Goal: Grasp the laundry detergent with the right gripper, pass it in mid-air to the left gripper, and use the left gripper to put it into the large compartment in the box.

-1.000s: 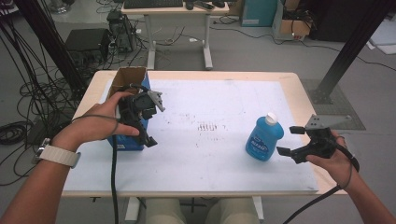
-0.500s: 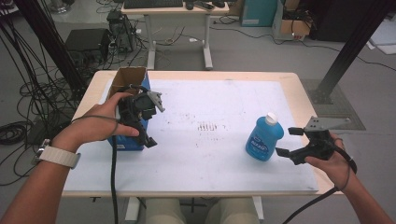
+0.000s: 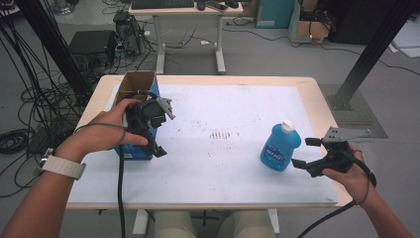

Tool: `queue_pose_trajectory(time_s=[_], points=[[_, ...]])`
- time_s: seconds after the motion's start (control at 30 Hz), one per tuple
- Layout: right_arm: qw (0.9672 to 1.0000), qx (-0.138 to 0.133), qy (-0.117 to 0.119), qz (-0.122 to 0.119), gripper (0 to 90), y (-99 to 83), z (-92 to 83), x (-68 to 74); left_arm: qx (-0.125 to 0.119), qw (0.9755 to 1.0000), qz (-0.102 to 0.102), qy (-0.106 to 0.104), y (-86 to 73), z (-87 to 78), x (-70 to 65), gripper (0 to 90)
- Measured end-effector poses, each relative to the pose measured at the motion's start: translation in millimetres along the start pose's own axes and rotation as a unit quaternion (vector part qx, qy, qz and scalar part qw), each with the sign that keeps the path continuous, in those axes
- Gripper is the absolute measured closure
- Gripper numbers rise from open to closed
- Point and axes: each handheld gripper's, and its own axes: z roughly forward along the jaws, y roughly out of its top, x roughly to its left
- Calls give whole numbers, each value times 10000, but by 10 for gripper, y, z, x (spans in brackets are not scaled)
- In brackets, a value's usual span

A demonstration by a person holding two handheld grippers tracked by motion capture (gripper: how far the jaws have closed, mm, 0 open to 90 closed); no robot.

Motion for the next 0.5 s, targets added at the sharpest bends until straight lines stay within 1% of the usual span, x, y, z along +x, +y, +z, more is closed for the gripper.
queue_pose_trajectory(time_s=[0.07, 0.13, 0.17, 0.5], points=[[10000, 4, -10, -59, 49, -8, 0, -5, 8, 10000, 15, 4, -4, -2, 1, 97], [10000, -2, -4, -46, 47, -15, 5, -1, 7, 10000, 7, 0, -6, -3, -1, 97], [9999, -43, 14, -111, 47, -24, 11, -12, 2, 10000, -3, 0, -8, -3, -3, 97], [9999, -69, 18, -90, 44, -78, 45, -9, 0, 10000, -16, -6, -8, 7, -8, 97]])
